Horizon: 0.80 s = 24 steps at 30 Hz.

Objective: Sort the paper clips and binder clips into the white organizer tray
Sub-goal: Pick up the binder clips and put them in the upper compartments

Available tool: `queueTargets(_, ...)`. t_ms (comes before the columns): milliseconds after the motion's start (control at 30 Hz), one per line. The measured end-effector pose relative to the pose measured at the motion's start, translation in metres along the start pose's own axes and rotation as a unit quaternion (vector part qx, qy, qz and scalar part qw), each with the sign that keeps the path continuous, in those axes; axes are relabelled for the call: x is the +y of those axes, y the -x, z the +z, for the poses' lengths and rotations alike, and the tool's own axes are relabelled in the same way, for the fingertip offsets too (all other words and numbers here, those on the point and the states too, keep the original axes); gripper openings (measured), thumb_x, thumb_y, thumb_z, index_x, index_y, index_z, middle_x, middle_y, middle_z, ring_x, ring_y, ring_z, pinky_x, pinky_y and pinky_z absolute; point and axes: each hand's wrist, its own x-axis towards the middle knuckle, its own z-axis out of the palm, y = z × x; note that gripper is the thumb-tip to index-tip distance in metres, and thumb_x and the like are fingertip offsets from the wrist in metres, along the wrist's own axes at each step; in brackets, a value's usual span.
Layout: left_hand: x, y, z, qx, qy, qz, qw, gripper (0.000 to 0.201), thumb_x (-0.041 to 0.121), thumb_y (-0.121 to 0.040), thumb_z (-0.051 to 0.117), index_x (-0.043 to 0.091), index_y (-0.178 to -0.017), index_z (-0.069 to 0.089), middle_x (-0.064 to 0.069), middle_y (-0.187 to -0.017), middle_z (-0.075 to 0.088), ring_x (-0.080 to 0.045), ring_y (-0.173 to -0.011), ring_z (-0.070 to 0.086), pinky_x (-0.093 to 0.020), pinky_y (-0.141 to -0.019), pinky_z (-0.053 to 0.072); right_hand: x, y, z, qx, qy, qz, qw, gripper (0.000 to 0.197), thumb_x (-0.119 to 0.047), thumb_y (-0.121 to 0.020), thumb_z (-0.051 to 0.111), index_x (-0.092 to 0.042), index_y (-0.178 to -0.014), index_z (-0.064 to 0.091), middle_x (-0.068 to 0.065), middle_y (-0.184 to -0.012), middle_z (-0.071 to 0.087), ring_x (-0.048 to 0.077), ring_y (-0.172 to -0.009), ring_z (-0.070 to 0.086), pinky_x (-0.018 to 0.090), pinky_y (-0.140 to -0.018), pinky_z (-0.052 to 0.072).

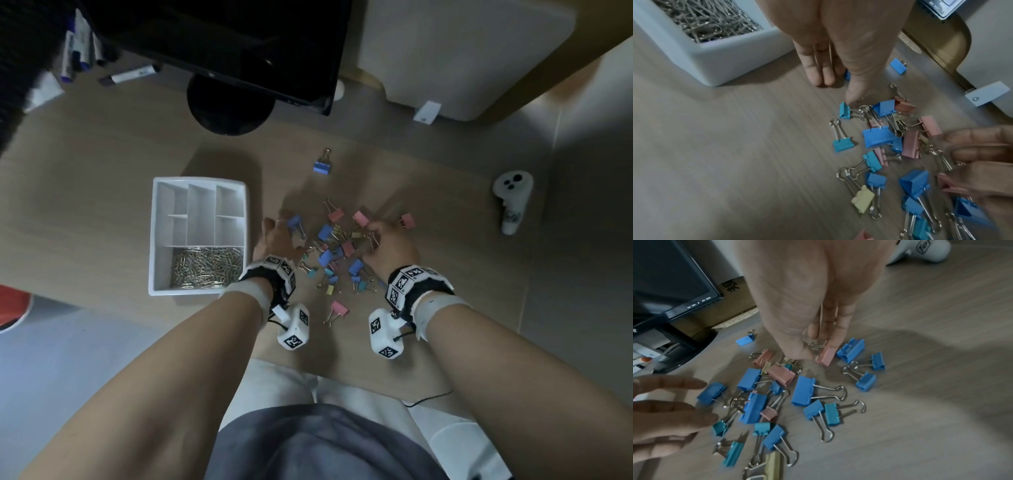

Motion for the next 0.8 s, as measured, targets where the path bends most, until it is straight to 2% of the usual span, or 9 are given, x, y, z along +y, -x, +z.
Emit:
queueTargets(67, 0.000, 0.004, 0.001, 0.019, -0.024, 0.018, 0.999, 0.068, 0.025, -0.077, 0.073, 0.029, -0.136, 0.040, -0.009, -0.124, 0.036, -0.030, -0.105, 0.053, -0.043, -0.090, 0.050, 0.002, 0.005, -0.001, 0.015, 0.013, -0.010, 1.000, 0.045, -0.031, -0.080, 0.071, -0.035, -0.122, 0.056, 0.000, -0.120, 0.060, 0.025, -0.105, 0.061, 0.037, -0.091, 0.052)
queueTargets(167, 0.003, 0.006, 0.003, 0.031, -0.067, 0.048, 0.996, 0.053, 0.029, -0.075, 0.076, 0.027, -0.124, 0.055, -0.007, -0.126, 0.035, -0.028, -0.116, 0.048, -0.039, -0.093, 0.048, 0.001, 0.010, 0.000, 0.010, 0.007, -0.028, 1.000, 0.045, -0.033, -0.080, 0.069, -0.038, -0.122, 0.055, -0.003, -0.120, 0.060, 0.022, -0.104, 0.062, 0.036, -0.090, 0.052)
queueTargets(233, 0.008, 0.005, 0.006, 0.018, -0.071, 0.073, 0.995, 0.053, 0.039, -0.073, 0.076, 0.027, -0.121, 0.059, -0.007, -0.128, 0.036, -0.028, -0.118, 0.046, -0.041, -0.095, 0.046, -0.004, 0.007, 0.000, 0.005, -0.011, -0.039, 0.999, 0.046, -0.036, -0.080, 0.073, -0.035, -0.122, 0.057, -0.003, -0.121, 0.060, 0.020, -0.105, 0.061, 0.035, -0.089, 0.052)
queueTargets(300, 0.012, 0.001, 0.012, -0.003, -0.083, 0.097, 0.992, 0.062, 0.051, -0.072, 0.074, 0.032, -0.129, 0.057, -0.008, -0.129, 0.037, -0.029, -0.118, 0.044, -0.043, -0.099, 0.043, -0.013, 0.002, 0.003, -0.018, -0.008, -0.062, 0.998, 0.043, -0.038, -0.079, 0.076, -0.031, -0.119, 0.060, -0.001, -0.122, 0.061, 0.021, -0.105, 0.061, 0.033, -0.088, 0.051)
queueTargets(400, 0.021, -0.007, 0.016, -0.033, -0.084, 0.095, 0.991, 0.067, 0.063, -0.072, 0.068, 0.038, -0.132, 0.052, -0.006, -0.125, 0.037, -0.030, -0.110, 0.050, -0.043, -0.096, 0.045, -0.028, -0.005, 0.009, -0.092, 0.056, -0.076, 0.991, 0.044, -0.035, -0.078, 0.077, -0.031, -0.118, 0.058, 0.002, -0.118, 0.061, 0.028, -0.099, 0.064, 0.036, -0.082, 0.053)
queueTargets(533, 0.033, -0.019, 0.014, -0.091, -0.086, 0.100, 0.987, 0.062, 0.059, -0.076, 0.065, 0.040, -0.132, 0.047, -0.003, -0.124, 0.037, -0.029, -0.099, 0.059, -0.040, -0.091, 0.050, -0.023, -0.009, 0.011, -0.080, 0.081, -0.042, 0.993, 0.032, -0.022, -0.091, 0.064, -0.029, -0.122, 0.058, -0.001, -0.115, 0.055, 0.022, -0.085, 0.064, 0.028, -0.065, 0.050)
queueTargets(633, 0.032, -0.025, 0.018, -0.094, -0.067, 0.102, 0.988, 0.061, 0.053, -0.074, 0.070, 0.034, -0.128, 0.050, -0.003, -0.124, 0.039, -0.029, -0.098, 0.059, -0.041, -0.089, 0.050, -0.022, -0.008, 0.007, -0.076, 0.090, -0.044, 0.992, 0.028, -0.025, -0.093, 0.060, -0.027, -0.121, 0.059, 0.003, -0.125, 0.057, 0.030, -0.105, 0.063, 0.039, -0.084, 0.054)
queueTargets(700, 0.034, -0.027, 0.023, -0.096, -0.054, 0.086, 0.990, 0.061, 0.052, -0.071, 0.073, 0.024, -0.122, 0.053, -0.004, -0.125, 0.046, -0.028, -0.101, 0.060, -0.043, -0.089, 0.050, -0.023, -0.006, 0.002, -0.074, 0.094, -0.043, 0.992, 0.031, -0.031, -0.088, 0.066, -0.028, -0.118, 0.060, 0.003, -0.136, 0.051, 0.031, -0.108, 0.061, 0.039, -0.086, 0.053)
queueTargets(800, 0.037, -0.023, 0.028, -0.094, -0.003, 0.052, 0.994, 0.052, 0.051, -0.068, 0.072, 0.021, -0.106, 0.053, 0.001, -0.100, 0.060, -0.022, -0.092, 0.061, -0.032, -0.081, 0.048, -0.025, -0.002, 0.001, -0.075, 0.075, -0.051, 0.993, 0.046, -0.046, -0.076, 0.078, -0.027, -0.113, 0.059, 0.001, -0.138, 0.047, 0.030, -0.108, 0.060, 0.034, -0.082, 0.051)
